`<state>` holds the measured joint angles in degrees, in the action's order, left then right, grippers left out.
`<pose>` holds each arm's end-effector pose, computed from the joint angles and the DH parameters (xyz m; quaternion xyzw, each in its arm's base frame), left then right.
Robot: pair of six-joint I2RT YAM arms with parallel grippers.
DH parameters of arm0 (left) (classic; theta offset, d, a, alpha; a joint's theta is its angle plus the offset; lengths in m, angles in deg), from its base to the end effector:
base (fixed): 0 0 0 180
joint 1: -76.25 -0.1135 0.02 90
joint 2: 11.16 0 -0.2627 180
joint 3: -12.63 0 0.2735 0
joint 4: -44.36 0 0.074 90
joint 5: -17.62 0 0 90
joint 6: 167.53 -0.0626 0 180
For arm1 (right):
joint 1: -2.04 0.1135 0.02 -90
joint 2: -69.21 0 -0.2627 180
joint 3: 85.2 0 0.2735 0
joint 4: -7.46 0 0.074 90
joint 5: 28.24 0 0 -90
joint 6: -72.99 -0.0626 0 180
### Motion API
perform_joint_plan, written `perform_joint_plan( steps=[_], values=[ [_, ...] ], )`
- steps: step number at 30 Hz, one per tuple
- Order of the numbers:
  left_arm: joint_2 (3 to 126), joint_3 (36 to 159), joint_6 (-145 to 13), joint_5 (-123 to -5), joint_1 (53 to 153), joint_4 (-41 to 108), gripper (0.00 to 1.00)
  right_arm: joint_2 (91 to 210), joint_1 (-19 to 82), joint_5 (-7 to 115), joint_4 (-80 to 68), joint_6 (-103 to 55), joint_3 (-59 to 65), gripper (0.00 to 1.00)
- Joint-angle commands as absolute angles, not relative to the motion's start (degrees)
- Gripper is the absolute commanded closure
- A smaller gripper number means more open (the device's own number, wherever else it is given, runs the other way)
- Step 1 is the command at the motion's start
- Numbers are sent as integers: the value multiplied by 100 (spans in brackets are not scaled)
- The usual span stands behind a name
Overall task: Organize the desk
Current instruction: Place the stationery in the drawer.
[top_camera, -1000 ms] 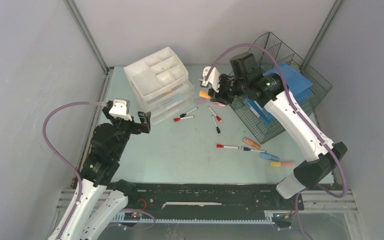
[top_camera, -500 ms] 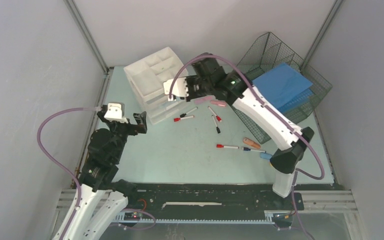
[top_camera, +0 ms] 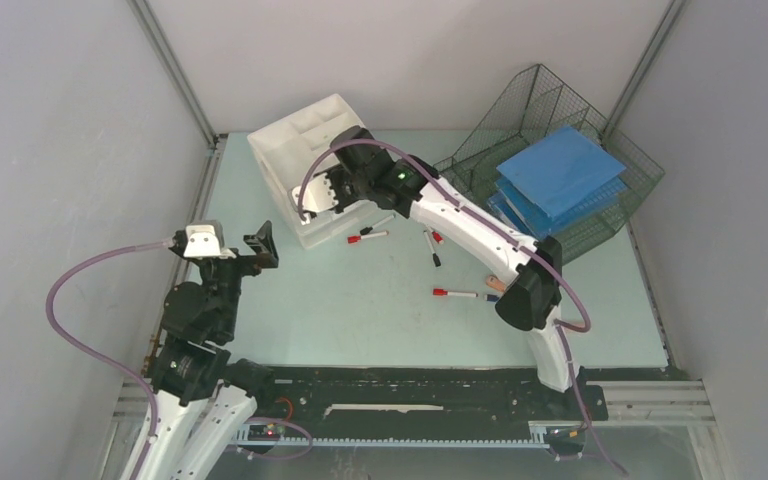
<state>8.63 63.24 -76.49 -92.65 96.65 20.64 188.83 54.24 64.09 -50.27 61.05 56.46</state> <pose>0.1382 -0.0283 0.3590 -0.0204 0.6645 -0.0228 0.7466 0.3172 0.4048 0.3648 -0.8032 0.3825 -0.1197 0.4407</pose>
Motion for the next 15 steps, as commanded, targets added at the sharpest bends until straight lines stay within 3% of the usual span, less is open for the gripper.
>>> perform_joint_plan(
  steps=[1, 4, 7, 15],
  values=[
    [775, 6292, -7736, -9423, 9594, 2370, 0, 19127, 5484, 6496, -4410, 6363, 5967, 100],
    [765, 6292, -7736, -9390, 9581, 2369, 0, 19245, 5486, 6463, -4333, 6361, 5967, 100],
    [759, 6292, -7729, -9351, 9565, 2385, 0, 19351, 5479, 6428, -4290, 6321, 5962, 93],
    [767, 6283, -7718, -9315, 9523, 2387, 0, 19478, 5478, 6409, -4110, 6263, 5741, 55]
  ],
)
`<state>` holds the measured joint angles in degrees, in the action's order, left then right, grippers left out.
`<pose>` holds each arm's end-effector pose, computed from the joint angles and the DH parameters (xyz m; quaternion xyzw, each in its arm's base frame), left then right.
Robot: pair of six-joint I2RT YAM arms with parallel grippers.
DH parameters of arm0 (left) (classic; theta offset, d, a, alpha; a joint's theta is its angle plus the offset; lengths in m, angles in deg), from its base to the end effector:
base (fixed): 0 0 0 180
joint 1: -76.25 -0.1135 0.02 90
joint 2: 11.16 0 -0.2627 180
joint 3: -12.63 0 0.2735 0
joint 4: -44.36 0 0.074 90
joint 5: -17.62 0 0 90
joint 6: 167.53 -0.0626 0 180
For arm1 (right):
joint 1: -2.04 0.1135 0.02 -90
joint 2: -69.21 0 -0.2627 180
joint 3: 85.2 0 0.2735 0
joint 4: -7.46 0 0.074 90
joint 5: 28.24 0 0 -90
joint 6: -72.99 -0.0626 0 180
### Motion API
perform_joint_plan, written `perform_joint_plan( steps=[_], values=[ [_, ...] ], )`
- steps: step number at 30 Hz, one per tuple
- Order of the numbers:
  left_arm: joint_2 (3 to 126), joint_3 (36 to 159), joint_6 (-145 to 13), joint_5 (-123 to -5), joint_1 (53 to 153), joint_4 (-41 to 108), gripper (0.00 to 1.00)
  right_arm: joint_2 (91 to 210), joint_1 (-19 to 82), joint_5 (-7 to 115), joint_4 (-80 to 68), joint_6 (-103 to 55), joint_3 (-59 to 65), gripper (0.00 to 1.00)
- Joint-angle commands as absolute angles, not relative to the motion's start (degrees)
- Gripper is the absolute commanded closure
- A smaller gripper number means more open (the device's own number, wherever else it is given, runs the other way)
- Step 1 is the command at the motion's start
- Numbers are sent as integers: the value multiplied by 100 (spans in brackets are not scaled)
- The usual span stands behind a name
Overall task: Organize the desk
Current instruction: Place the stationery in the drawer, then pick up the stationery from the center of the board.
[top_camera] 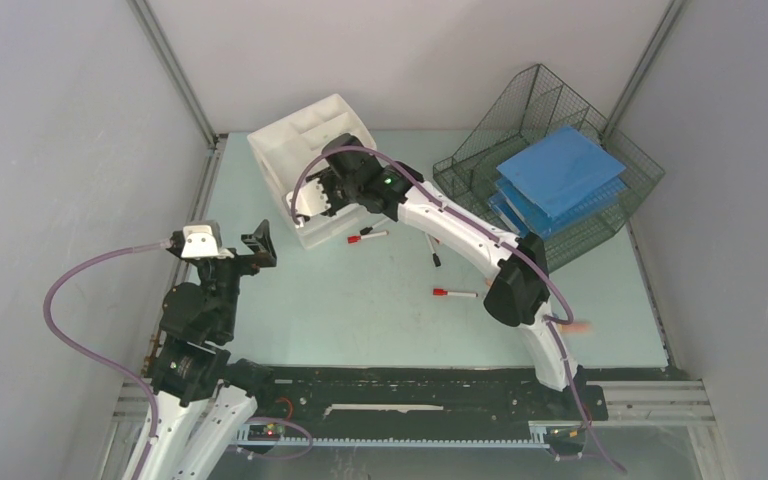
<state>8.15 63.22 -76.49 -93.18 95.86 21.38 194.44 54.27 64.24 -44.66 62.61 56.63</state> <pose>0.1365 -0.0250 0.3615 -0.0310 0.6569 -0.0172 0.7531 0.3358 0.4290 0.3269 -0.8075 0.3716 -0.1270 0.4400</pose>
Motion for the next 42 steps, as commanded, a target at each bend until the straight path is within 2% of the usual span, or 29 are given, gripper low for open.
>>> perform_joint_plan(
  steps=[1, 3, 6, 14, 23, 26, 30, 37, 42],
  values=[
    [769, 6283, -7718, -9319, 9519, 2386, 0, 19473, 5475, 6405, -4106, 6237, 5726, 50],
    [765, 6283, -7718, -9306, 9519, 2386, 0, 19445, 5470, 6405, -4119, 6189, 5709, 42],
    [782, 6283, -7719, -9295, 9507, 2387, 0, 19372, 5470, 6383, -4186, 6102, 5698, 37],
    [795, 6283, -7718, -9279, 9497, 2386, 0, 18993, 5531, 6148, -4700, 5485, 5899, 36],
    [842, 6300, -7692, -9135, 9497, 2382, 0, 17900, 5487, 4323, -6808, 3599, 5756, 36],
    [847, 6310, -7683, -9080, 9498, 2369, 0, 17336, 5252, 3438, -7287, 3246, 5005, 34],
    [851, 6315, -7674, -9023, 9498, 2369, 0, 16312, 4813, 2726, -7547, 3271, 3322, 33],
    [870, 6341, -7665, -8932, 9501, 2348, 0, 14419, 3712, 2844, -7621, 3599, 584, 32],
    [898, 6345, -7665, -8909, 9499, 2336, 0, 13707, 2445, 3040, -8125, 4192, -608, 32]
  ],
)
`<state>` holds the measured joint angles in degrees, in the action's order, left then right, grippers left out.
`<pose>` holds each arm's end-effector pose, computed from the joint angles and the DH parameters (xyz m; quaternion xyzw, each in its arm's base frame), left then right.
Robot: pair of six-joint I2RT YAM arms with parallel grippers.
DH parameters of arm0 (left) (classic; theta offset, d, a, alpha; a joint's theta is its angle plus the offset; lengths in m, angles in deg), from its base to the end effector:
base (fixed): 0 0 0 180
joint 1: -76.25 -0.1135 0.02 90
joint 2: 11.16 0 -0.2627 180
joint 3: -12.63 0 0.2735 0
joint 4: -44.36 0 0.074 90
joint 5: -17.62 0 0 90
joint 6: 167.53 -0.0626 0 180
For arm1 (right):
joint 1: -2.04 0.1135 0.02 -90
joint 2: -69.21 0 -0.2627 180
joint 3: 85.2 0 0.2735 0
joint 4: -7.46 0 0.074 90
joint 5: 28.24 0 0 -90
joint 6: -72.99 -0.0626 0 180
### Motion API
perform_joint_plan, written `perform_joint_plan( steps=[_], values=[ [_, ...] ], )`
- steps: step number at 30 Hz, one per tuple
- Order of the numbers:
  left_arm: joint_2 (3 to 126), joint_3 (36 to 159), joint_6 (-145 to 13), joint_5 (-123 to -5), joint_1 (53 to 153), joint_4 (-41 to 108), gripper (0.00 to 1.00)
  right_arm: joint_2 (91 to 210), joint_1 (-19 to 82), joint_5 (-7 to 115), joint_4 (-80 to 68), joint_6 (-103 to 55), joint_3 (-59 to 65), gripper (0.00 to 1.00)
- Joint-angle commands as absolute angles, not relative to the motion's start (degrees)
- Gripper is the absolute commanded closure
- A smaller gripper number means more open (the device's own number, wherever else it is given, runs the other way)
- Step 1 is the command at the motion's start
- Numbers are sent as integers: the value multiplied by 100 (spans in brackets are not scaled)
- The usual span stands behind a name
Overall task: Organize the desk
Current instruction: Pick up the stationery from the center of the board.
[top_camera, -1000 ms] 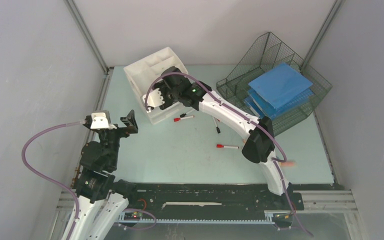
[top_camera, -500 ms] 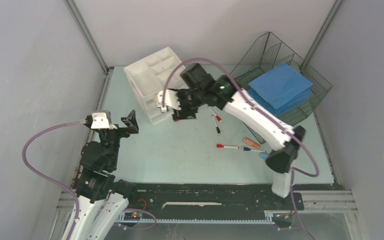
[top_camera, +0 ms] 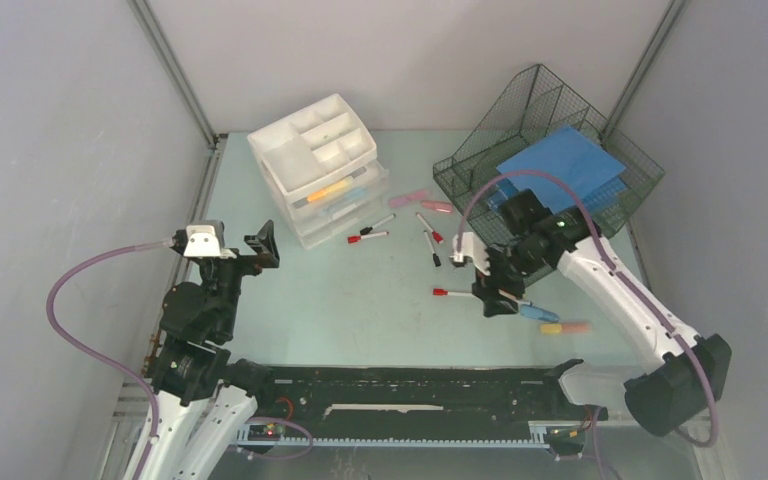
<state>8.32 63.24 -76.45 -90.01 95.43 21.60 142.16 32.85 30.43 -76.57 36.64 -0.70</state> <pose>0.1372 -0.0277 0.3620 -0.0129 0.6561 -0.0329 0.7538 0.1975 0.1557 0.2979 -0.6700 0.6770 0.2325 0.1966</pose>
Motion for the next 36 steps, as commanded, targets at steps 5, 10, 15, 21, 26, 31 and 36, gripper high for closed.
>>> perform_joint_plan(
  steps=[5, 10, 15, 21, 26, 31, 36],
  values=[
    [926, 6356, -7673, -8874, 9497, 2317, 0, 13448, 918, 3274, -8534, 5487, -1297, 25],
    [893, 6363, -7683, -8918, 9491, 2307, 0, 13292, 88, 3823, -8311, 6324, -2008, 24],
    [866, 6369, -7668, -8858, 9490, 2307, 0, 13048, -856, 4007, -7709, 7914, -2973, 26],
    [856, 6405, -7588, -8657, 9495, 2290, 0, 13311, -1446, 3784, -7254, 9166, -3281, 27],
    [845, 6431, -7534, -8503, 9490, 2277, 0, 13870, -1466, 3770, -6767, 9189, -3281, 29],
    [863, 6433, -7548, -8544, 9497, 2259, 0, 14086, -1457, 3882, -6481, 9088, -3282, 34],
    [954, 6442, -7586, -8613, 9495, 2237, 0, 13965, -1451, 3963, -6704, 9036, -3268, 42]
  ],
)
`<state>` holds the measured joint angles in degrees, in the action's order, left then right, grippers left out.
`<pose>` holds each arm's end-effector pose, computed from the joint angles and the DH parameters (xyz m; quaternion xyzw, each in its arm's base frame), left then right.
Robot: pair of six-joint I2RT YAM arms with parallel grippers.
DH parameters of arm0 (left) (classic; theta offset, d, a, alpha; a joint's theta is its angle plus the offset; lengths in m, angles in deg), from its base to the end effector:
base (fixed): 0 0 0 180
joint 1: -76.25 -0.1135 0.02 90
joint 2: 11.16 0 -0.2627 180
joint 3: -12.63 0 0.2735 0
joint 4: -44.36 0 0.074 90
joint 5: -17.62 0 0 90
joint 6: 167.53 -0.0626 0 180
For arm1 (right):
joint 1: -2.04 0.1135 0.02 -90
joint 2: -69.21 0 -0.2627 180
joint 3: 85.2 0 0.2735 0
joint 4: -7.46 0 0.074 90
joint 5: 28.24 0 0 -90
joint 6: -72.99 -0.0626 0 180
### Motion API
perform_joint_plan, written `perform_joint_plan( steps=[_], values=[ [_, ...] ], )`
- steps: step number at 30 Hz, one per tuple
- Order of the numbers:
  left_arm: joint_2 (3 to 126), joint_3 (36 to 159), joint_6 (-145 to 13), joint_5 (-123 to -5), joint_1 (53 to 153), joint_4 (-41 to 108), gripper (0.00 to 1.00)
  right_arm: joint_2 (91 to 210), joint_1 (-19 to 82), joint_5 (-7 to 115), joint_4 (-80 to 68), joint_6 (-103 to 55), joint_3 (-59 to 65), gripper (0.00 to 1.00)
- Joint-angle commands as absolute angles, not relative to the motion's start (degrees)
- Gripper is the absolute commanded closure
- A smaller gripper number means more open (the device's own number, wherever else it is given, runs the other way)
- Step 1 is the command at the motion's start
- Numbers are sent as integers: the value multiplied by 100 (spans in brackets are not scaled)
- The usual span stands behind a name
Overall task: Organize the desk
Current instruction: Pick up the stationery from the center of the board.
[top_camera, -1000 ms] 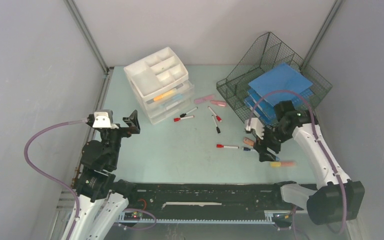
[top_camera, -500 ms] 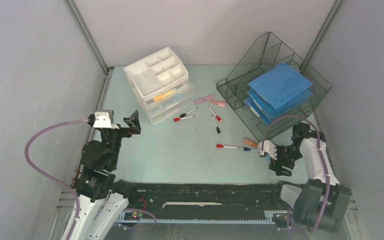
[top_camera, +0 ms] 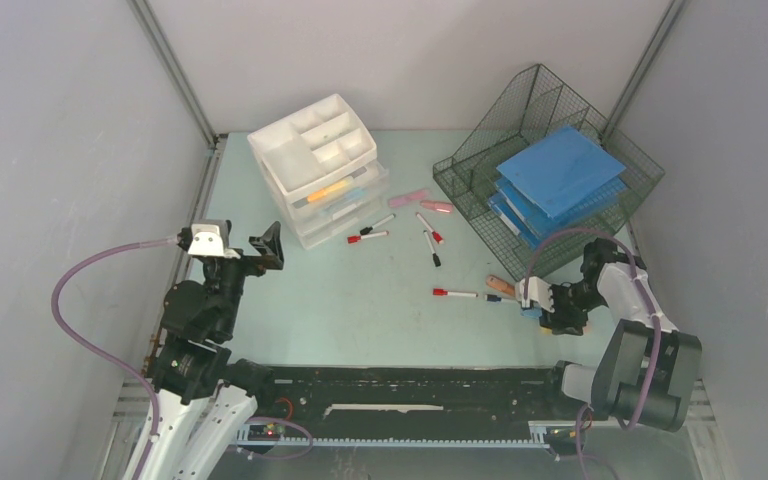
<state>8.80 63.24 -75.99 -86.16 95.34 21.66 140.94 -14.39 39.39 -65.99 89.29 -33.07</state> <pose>0.1389 -0.0323 0.3612 0.0100 0.6578 -0.0566 0.7510 0.1873 -0.0304 0.1395 -0.6890 0.6979 0.1158 0.1577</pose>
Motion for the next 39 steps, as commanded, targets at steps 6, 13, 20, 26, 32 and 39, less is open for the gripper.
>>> perform_joint_plan(
  steps=[6, 13, 20, 26, 32, 39],
  values=[
    [1037, 6450, -7586, -8563, 9492, 2228, 0, 13946, -1442, 4018, -7122, 8822, -3225, 49],
    [952, 6448, -7569, -8547, 9494, 2235, 0, 14033, -1403, 4213, -6751, 8552, -3337, 49],
    [959, 6442, -7569, -8537, 9492, 2228, 0, 14405, -1255, 4478, -6231, 8446, -3430, 51],
    [976, 6442, -7574, -8553, 9491, 2229, 0, 14424, -1034, 4594, -6014, 8396, -3666, 52],
    [1009, 6434, -7580, -8552, 9495, 2228, 0, 14354, -720, 4601, -5855, 8236, -3875, 60],
    [1002, 6433, -7577, -8569, 9489, 2228, 0, 14080, -111, 4365, -6014, 7862, -3909, 82]
  ],
)
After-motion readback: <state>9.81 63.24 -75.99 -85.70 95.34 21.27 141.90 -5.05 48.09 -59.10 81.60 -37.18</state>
